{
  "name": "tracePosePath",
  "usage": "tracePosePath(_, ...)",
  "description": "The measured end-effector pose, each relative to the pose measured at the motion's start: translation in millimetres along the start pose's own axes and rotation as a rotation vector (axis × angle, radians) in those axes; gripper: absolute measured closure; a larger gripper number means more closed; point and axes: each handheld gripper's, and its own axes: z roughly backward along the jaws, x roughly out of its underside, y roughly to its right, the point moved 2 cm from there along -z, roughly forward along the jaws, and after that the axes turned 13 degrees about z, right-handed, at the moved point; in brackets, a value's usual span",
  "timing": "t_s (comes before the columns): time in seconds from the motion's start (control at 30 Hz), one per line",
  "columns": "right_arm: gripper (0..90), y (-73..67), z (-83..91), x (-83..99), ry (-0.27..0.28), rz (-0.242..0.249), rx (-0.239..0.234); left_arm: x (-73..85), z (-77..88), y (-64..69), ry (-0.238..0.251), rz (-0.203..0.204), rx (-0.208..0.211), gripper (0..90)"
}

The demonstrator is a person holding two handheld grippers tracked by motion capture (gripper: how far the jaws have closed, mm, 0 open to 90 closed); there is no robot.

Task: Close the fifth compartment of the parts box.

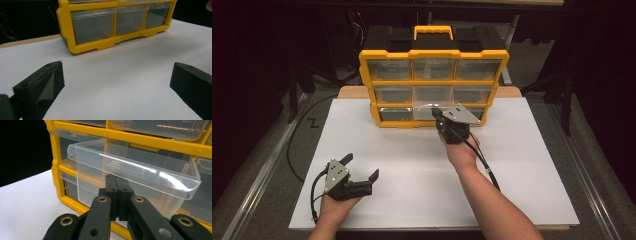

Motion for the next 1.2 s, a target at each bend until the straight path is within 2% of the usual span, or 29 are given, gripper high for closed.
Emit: tracePosePath(1.2,90.0,13.6,-29.0,-4.8,-0.033,0.012,0.052,-0.2,0.8,0.0,0.002,0.006,0.007,0.1)
